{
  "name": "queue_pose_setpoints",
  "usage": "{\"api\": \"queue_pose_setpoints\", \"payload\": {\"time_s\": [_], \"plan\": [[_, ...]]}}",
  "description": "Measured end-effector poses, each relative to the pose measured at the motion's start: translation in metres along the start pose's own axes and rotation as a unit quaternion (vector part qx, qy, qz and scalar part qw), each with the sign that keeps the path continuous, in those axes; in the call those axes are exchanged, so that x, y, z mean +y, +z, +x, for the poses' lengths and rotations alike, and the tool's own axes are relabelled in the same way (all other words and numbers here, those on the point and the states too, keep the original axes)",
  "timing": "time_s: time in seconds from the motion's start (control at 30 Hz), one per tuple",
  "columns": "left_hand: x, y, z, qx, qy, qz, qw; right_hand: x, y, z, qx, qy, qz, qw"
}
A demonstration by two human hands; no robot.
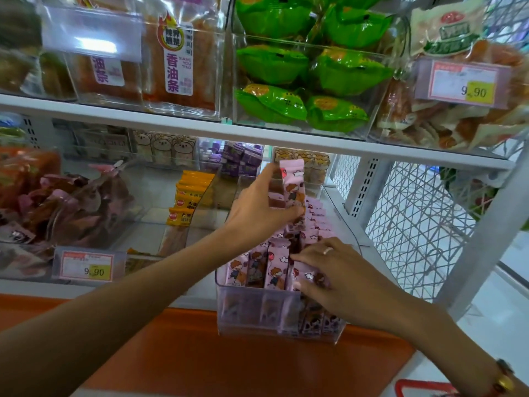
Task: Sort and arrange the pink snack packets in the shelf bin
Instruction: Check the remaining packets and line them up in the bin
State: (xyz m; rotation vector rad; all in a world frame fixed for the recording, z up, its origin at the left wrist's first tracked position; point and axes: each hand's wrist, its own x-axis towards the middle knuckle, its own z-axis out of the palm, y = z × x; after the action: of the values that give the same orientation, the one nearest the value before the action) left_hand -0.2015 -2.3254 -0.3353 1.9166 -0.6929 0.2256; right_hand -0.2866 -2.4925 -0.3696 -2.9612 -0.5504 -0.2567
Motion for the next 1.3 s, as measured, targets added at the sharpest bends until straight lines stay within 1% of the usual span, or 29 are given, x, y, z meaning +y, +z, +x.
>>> {"api": "queue_pose_setpoints", "payload": {"time_s": [0.1,0.23,0.3,0.47,0.5,0.57,0.67,0.73,0.87,1.03,1.13,1.2,1.23,1.3], "plan": [[-0.008,0.007,0.013,-0.059,-0.034,0.046,0.997,0.001,0.001,-0.002,0.009,-0.006,0.008,1.0],[-0.012,0.006,0.035,-0.109,-0.058,0.098,0.987,0.001,0.002,-0.003,0.01,-0.01,0.007,1.0],[-0.01,0.005,0.045,-0.138,-0.07,0.098,0.983,0.001,0.002,-0.003,0.01,-0.012,0.008,1.0],[-0.007,0.001,0.052,-0.161,-0.105,0.072,0.979,0.001,0.002,-0.004,0.013,-0.014,0.007,1.0],[-0.008,-0.001,0.05,-0.18,-0.1,0.095,0.974,0.001,0.001,-0.004,0.013,-0.014,0.006,1.0],[-0.013,-0.002,0.045,-0.207,-0.07,0.18,0.959,0.001,0.001,-0.004,0.013,-0.013,0.008,1.0],[-0.017,0.004,0.037,-0.196,-0.015,0.278,0.94,0.001,0.001,-0.004,0.014,-0.013,0.01,1.0],[-0.018,0.012,0.037,-0.189,0.018,0.317,0.929,0.001,0.001,-0.004,0.013,-0.011,0.009,1.0],[-0.02,0.021,0.048,-0.22,0.006,0.327,0.919,0.001,0.001,-0.004,0.009,-0.012,0.002,1.0],[-0.028,0.023,0.045,-0.228,-0.007,0.296,0.927,-0.001,0.002,-0.005,0.016,-0.012,0.0,1.0],[-0.029,0.027,0.04,-0.258,-0.003,0.331,0.908,-0.001,0.001,-0.006,0.027,-0.013,0.002,1.0],[-0.024,0.028,0.039,-0.273,0.01,0.362,0.891,-0.002,0.0,-0.007,0.029,-0.014,-0.001,0.999],[-0.02,0.026,0.038,-0.273,0.022,0.367,0.889,-0.002,0.0,-0.007,0.028,-0.014,-0.004,0.999],[-0.013,0.019,0.034,-0.25,0.061,0.352,0.9,-0.002,-0.002,-0.01,0.03,-0.012,-0.013,0.999]]}}
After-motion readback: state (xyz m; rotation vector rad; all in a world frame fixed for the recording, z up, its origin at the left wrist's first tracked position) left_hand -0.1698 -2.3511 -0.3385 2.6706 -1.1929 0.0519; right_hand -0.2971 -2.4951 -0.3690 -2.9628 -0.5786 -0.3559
